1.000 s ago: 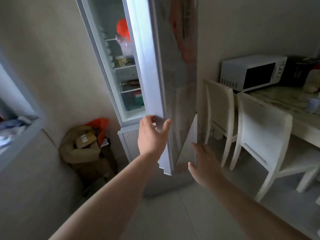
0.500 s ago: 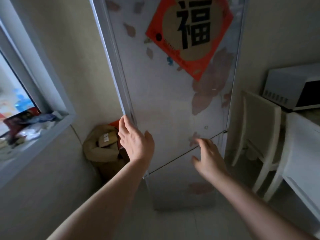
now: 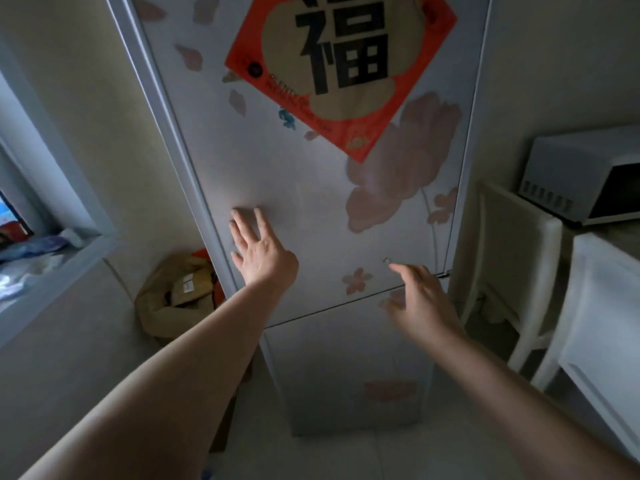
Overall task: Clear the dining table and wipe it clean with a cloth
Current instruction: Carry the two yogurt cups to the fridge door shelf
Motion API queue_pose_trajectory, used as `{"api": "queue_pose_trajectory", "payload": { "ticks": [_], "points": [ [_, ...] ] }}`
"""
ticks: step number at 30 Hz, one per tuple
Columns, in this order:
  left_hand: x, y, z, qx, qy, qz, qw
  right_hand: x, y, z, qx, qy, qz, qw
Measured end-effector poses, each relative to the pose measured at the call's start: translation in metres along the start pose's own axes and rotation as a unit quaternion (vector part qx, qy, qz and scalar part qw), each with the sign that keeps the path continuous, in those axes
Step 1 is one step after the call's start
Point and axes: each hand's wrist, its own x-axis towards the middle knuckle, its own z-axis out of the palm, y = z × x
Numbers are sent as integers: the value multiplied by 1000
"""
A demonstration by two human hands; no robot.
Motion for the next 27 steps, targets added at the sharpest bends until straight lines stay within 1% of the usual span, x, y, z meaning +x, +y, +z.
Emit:
{"api": "queue_pose_trajectory", "payload": {
  "ticks": [4,9,12,15,19,22,25,27],
  "points": [
    [36,-8,9,3,-19,10,1000,21,0,2,-13,3,27,1000],
    [86,-19,21,4,-68,33,997,48,-11,20,-33,-6,51,998],
    [93,-22,38,9,-41,42,998,66,-17,33,-32,1,56,998],
    [91,-21,52,-16,-14,49,999,80,-22,45,-33,7,62,997],
    [96,-18,60,-40,-13,38,998,88,-27,59,-45,11,74,996],
    [95,-13,64,-83,-5,32,996,90,-29,64,-47,13,84,995],
    [95,-2,67,-149,10,34,988,88,-26,64,-52,22,95,994],
    [92,5,69,-175,7,50,983,86,-24,63,-53,32,105,993]
  ]
}}
